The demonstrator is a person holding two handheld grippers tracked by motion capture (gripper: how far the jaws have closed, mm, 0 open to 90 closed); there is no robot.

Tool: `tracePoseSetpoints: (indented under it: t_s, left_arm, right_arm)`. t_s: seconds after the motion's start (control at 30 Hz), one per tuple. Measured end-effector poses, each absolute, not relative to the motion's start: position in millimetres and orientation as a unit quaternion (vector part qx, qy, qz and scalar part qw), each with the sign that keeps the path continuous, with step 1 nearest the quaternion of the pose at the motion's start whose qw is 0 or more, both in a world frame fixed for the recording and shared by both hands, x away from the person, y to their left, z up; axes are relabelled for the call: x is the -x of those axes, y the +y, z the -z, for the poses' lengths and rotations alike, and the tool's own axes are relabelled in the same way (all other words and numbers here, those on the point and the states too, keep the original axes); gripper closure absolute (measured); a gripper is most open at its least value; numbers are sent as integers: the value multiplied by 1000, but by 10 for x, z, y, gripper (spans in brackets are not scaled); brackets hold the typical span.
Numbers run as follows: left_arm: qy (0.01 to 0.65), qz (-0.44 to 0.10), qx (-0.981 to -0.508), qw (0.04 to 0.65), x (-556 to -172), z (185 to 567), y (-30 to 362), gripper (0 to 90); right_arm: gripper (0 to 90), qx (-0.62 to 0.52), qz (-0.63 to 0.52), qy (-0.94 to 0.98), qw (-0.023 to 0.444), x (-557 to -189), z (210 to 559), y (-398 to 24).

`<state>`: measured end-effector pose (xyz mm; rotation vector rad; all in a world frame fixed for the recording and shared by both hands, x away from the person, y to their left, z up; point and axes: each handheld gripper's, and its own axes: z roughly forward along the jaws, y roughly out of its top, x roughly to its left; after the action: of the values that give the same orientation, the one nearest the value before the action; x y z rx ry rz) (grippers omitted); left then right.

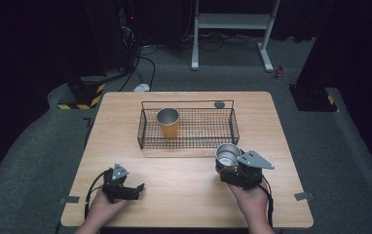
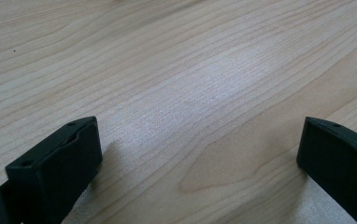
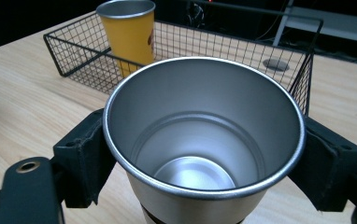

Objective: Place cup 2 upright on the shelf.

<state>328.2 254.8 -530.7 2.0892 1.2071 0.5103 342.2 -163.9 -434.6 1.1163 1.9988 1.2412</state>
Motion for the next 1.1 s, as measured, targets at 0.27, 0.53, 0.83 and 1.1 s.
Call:
tracePoseSetpoints:
  t_s: [0.27, 0.53, 0.83, 1.1]
  left_arm:
    - [461, -195, -799, 334, -3292, 5309, 2545, 4]
    - [461, -195, -799, 334, -3292, 5309, 2546, 4]
    - [459, -195, -800, 333, -3292, 5309, 2549, 4]
    - [460, -195, -800, 334, -3290, 5309, 2549, 4]
  right_arm:
    - [167, -412, -463, 735, 275, -3515, 4234, -1558]
    - [168, -413, -465, 732, 279, -3619, 4125, -1490]
    - [169, -408, -462, 736, 281, -3772, 4056, -1411]
    - [170, -409, -466, 732, 284, -3930, 3959, -1349]
